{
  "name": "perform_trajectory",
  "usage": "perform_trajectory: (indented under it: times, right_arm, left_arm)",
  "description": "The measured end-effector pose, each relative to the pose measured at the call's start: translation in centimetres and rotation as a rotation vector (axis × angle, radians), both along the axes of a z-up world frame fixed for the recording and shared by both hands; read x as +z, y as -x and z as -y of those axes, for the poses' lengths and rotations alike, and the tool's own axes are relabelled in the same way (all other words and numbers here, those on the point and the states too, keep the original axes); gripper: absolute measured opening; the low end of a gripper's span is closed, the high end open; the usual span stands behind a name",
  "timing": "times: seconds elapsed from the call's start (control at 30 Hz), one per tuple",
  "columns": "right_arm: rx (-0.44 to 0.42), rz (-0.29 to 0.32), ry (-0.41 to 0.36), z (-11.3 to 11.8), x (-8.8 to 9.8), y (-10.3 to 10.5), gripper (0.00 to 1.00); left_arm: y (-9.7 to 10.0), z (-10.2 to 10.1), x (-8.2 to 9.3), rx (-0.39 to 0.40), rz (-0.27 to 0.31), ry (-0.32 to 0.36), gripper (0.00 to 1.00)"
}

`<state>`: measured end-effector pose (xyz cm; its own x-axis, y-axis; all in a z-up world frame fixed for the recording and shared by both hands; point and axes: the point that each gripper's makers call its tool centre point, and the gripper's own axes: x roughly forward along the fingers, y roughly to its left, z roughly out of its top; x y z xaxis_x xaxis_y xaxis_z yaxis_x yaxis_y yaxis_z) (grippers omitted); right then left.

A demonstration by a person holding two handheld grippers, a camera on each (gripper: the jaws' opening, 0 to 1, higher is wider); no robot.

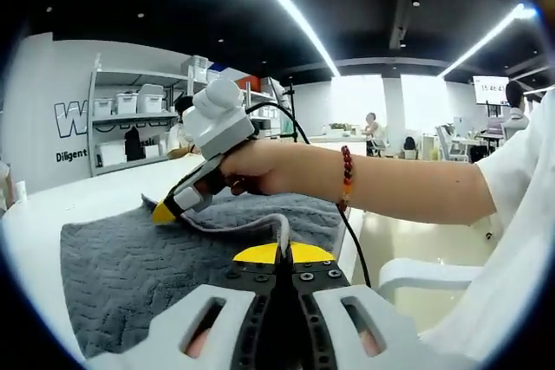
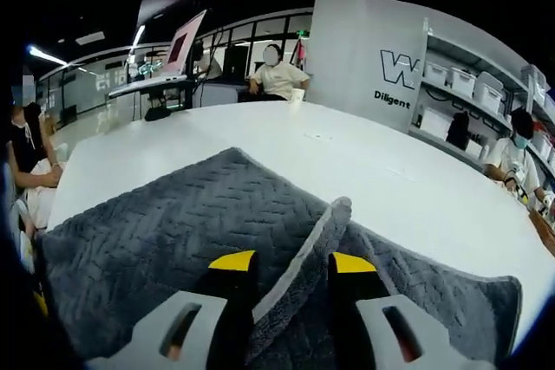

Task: Open the folded towel by lifting each exposed corner and separating the folded layers until the towel lies flat within the target outline without major curled edges

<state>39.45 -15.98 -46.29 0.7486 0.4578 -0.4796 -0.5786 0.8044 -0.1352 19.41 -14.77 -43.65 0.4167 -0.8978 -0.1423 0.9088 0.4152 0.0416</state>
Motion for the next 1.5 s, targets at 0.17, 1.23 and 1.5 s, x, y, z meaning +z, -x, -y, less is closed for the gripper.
perform_trajectory:
  times: [0.17,1.23,1.5]
  right_arm:
    - [-0.025,-0.008,-0.014,0.6,-0.1,-0.8,0.25]
    - [-0.092,-0.024,0.0,1.7,-0.3,-3.3,0.14]
    - [-0.118,-0.033,-0.03,2.0,-0.5,-3.8,0.13]
  left_arm:
    - [0.1,0.0,0.0,-0.001,0.001,0.005,0.0]
    - [0.1,-0.3,0.3,0.014,-0.001,0.044,0.0]
    - [0.4,-0.2,0.0,0.008,0.001,0.044,0.0]
